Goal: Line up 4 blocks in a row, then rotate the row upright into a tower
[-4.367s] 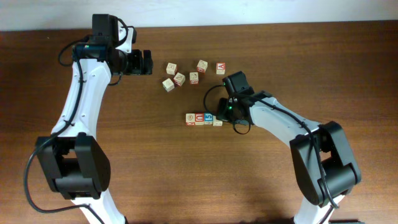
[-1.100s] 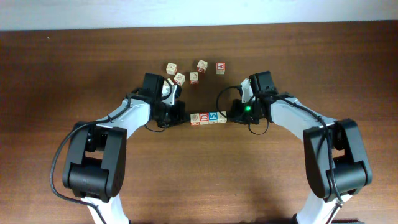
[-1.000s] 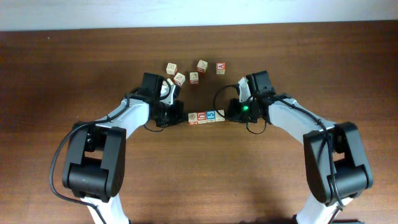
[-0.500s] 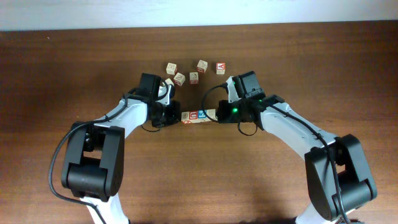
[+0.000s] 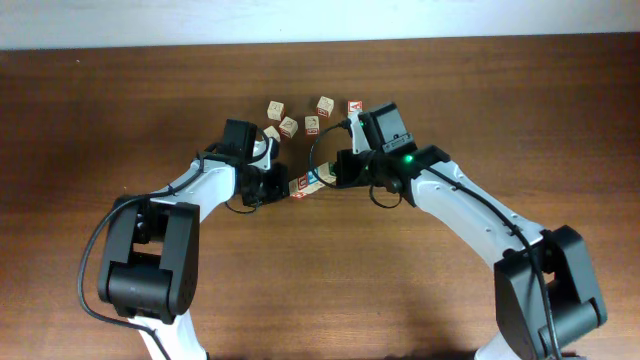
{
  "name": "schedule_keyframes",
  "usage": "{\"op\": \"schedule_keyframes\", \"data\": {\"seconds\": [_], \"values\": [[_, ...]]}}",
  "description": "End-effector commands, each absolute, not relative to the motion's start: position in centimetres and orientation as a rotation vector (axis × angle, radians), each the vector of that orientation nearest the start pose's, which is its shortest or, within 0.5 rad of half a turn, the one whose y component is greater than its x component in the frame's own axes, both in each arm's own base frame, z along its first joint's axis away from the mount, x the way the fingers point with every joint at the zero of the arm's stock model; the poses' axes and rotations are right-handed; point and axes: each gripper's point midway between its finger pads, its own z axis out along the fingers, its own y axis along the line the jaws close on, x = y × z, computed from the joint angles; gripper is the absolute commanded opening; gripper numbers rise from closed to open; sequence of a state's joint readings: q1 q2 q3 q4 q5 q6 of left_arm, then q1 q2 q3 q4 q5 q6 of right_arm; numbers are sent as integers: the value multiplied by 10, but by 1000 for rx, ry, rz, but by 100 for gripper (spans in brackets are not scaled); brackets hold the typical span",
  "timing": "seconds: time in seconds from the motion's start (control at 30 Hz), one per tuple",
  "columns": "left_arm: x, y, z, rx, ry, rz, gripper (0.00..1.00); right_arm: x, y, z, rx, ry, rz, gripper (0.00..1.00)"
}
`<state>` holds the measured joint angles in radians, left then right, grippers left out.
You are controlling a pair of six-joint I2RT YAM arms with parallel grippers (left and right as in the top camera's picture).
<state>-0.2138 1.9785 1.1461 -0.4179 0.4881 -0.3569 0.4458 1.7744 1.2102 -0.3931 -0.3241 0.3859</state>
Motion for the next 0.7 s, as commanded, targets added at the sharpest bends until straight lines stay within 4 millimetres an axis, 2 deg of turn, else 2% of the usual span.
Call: {"op": "schedule_keyframes", "data": {"seconds": [0.0,0.67], "values": [[368,-199,14,17,2840,-1023,0,353,276,93,-329,2652,847,4],[364,-195,14,11,2875,-980,0,351,284,94,-304,2651,838,4]]}}
